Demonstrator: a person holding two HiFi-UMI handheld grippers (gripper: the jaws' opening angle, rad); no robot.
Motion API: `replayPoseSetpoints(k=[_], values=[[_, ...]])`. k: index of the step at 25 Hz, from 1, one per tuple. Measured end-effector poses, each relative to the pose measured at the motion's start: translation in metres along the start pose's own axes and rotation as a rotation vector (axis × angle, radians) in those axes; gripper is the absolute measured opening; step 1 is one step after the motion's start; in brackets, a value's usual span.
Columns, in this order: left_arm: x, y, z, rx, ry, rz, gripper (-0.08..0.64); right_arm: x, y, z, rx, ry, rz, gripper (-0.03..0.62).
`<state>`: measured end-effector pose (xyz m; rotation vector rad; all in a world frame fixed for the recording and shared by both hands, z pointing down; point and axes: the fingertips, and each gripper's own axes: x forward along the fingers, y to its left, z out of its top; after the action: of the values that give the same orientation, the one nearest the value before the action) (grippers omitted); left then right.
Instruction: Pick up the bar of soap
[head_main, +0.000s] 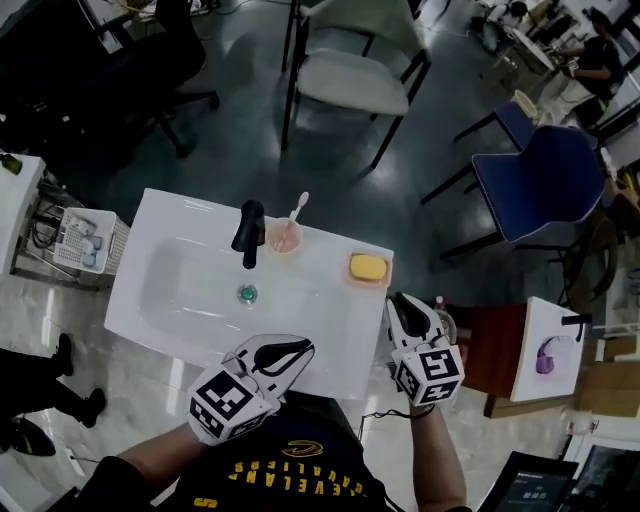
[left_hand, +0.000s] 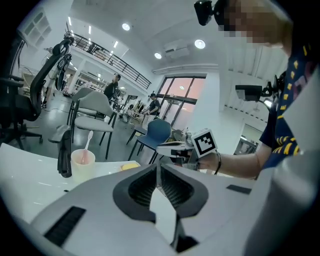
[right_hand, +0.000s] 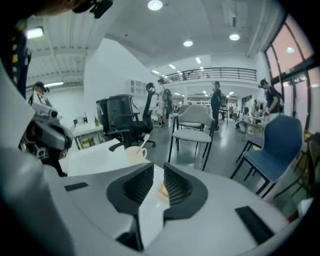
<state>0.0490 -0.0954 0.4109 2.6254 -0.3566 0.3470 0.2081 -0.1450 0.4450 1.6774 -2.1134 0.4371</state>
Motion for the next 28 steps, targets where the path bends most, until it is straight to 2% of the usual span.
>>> replayPoseSetpoints(k=[3,7,12,20,24,28], values=[[0.006,0.003,0.001,0.008,0.004,0.035,0.020,0.021,-0.009,-0.009,-0.145,0.088,0.030,0.122],[0.013,0.004,-0.005,0.041,0.034,0.049,0.046,0.043,-0.020,-0.025,-0.235,0.161,0.078,0.129],[0.017,0.007,-0.012,0.048,0.059,0.072,0.103,0.066,-0.021,-0.049,-0.383,0.282,0.175,0.172],[0.015,0.012,-0.014,0.029,0.044,0.102,0.117,0.094,-0.027,-0.077,-0.646,0.480,0.324,0.230],[0.009,0.018,-0.021,0.003,0.043,0.121,0.117,0.113,-0.030,-0.091,-0.706,0.559,0.380,0.276],[0.002,0.026,-0.025,-0.025,0.040,0.144,0.117,0.129,-0.035,-0.107,-0.741,0.644,0.425,0.288]])
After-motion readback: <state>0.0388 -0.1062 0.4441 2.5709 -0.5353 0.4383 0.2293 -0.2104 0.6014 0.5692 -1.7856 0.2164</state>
